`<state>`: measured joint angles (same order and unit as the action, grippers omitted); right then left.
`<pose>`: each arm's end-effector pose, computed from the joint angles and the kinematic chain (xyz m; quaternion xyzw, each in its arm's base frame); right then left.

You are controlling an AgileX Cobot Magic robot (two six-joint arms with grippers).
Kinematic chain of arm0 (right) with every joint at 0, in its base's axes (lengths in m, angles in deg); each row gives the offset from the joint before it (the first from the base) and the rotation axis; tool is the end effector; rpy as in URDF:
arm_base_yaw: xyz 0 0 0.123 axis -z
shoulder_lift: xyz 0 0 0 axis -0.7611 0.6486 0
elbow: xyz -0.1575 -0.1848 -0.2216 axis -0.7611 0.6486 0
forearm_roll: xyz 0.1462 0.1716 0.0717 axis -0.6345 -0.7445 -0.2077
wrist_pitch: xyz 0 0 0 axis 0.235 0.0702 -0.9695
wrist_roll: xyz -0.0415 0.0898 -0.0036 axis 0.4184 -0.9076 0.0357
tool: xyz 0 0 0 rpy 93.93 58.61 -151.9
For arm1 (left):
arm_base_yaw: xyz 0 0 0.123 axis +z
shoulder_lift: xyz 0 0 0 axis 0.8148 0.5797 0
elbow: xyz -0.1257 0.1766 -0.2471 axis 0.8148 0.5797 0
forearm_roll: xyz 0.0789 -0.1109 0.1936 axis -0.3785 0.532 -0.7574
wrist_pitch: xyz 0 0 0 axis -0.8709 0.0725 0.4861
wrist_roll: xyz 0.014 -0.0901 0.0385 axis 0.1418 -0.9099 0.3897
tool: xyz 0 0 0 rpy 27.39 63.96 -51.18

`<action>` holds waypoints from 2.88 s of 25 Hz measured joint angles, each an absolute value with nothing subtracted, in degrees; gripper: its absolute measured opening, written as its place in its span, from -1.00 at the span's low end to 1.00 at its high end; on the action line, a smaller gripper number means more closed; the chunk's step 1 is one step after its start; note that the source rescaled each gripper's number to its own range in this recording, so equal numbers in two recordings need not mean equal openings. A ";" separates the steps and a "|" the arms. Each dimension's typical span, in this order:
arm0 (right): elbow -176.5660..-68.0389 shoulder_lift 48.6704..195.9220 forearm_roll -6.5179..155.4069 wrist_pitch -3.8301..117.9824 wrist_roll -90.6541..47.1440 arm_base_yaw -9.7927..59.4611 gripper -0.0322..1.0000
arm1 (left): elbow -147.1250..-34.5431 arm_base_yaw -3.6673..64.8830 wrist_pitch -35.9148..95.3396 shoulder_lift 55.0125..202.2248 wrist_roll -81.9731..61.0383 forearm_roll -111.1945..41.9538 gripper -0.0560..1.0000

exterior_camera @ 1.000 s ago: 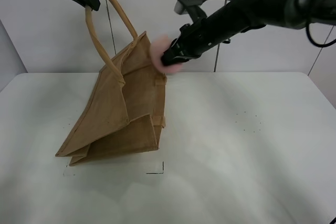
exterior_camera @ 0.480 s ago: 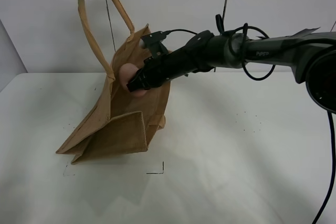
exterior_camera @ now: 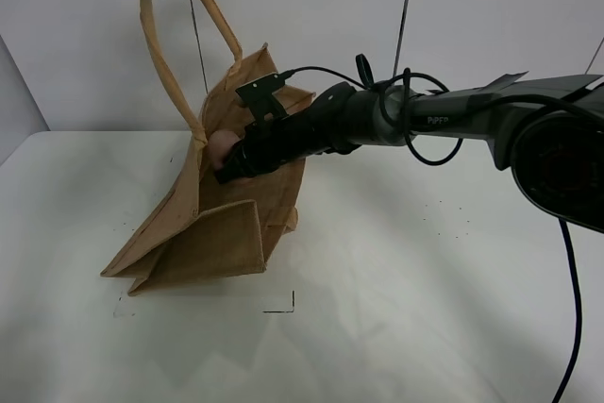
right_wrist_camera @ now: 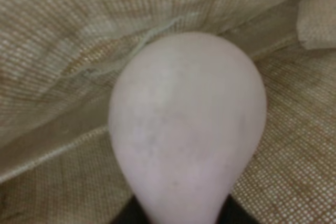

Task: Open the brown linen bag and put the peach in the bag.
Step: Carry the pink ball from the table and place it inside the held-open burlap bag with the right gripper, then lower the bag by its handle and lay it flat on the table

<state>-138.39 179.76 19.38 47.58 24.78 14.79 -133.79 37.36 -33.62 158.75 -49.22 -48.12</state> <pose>0.4217 0.3273 0.1918 -0.3811 0.8066 0.2272 0.3906 0.3725 -0.1154 0.4825 0.1000 0.9114 -0.0759 0.3920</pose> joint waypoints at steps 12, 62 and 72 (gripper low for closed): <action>-139.82 178.33 28.75 38.58 9.43 17.07 0.99 | -133.79 37.36 -33.57 158.75 -49.22 -48.12 -0.89; -132.92 153.60 79.32 -2.95 -37.94 50.11 1.00 | -133.79 37.36 -33.57 158.73 -49.22 -48.12 -0.89; -93.11 119.85 79.49 -2.99 -37.76 50.11 1.00 | -133.79 37.36 -33.57 158.73 -49.22 -48.12 -0.89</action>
